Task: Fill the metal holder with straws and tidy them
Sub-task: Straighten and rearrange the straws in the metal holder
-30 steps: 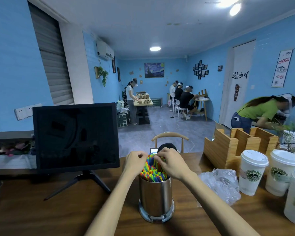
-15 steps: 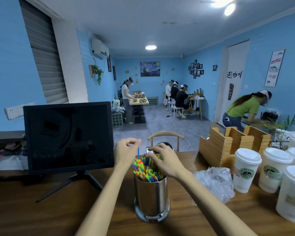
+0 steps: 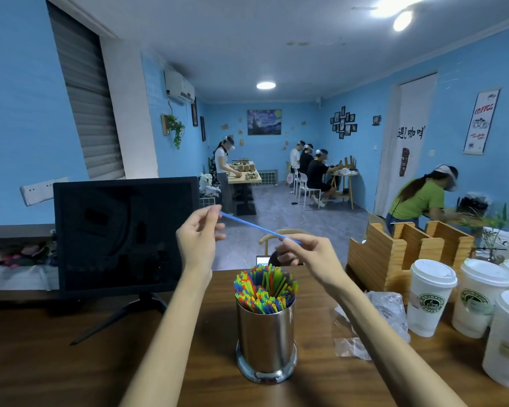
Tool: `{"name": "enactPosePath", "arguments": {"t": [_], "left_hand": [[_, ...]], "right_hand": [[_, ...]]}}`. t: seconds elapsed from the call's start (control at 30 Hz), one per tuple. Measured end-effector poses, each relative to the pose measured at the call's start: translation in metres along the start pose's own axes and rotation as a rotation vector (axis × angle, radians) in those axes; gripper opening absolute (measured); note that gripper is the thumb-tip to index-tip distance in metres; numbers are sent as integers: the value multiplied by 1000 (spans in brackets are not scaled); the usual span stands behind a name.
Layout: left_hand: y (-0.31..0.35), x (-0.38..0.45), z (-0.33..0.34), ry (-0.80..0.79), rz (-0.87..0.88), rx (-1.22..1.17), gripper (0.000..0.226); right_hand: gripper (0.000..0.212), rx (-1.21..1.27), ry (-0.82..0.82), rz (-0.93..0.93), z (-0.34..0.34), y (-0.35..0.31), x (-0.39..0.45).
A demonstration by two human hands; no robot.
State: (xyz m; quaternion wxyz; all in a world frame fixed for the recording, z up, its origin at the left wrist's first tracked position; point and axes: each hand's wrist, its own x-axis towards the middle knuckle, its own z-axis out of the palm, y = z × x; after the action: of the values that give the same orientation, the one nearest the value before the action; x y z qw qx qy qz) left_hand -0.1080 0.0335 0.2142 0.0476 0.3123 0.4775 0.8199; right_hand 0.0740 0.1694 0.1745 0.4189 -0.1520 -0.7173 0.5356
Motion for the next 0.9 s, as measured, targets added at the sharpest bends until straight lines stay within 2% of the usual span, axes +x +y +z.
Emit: {"name": "enactPosePath", "arguments": {"t": [0.1,0.2,0.4,0.47,0.57,0.7,0.8,0.9], "left_hand": [[-29,-3,-11,-6,-82,162,7],[-50,-11,-13,-78,-144,444,16],[-61,-29,0,-286,-103,902,40],[-64,-27,0,-295,-64,1010,37],[-71,-21,-2,-313,-46,1049,30],[-81,-21,4,-461,-66,1005,27],[-88,-22,9,-520,-100,1002,26],[-87,-22,12,-520,-112,1013,28]], "right_hand": [[18,196,72,45,-11,-11,0],[14,257,139,17,-11,-22,4],[9,83,159,-210,4,-31,12],[9,15,166,-249,4,-31,14],[15,-259,140,-303,5,-21,14],[37,-618,-11,-275,16,13,13],[54,-723,-61,-256,25,33,7],[46,-732,-33,-254,33,47,-3]]}}
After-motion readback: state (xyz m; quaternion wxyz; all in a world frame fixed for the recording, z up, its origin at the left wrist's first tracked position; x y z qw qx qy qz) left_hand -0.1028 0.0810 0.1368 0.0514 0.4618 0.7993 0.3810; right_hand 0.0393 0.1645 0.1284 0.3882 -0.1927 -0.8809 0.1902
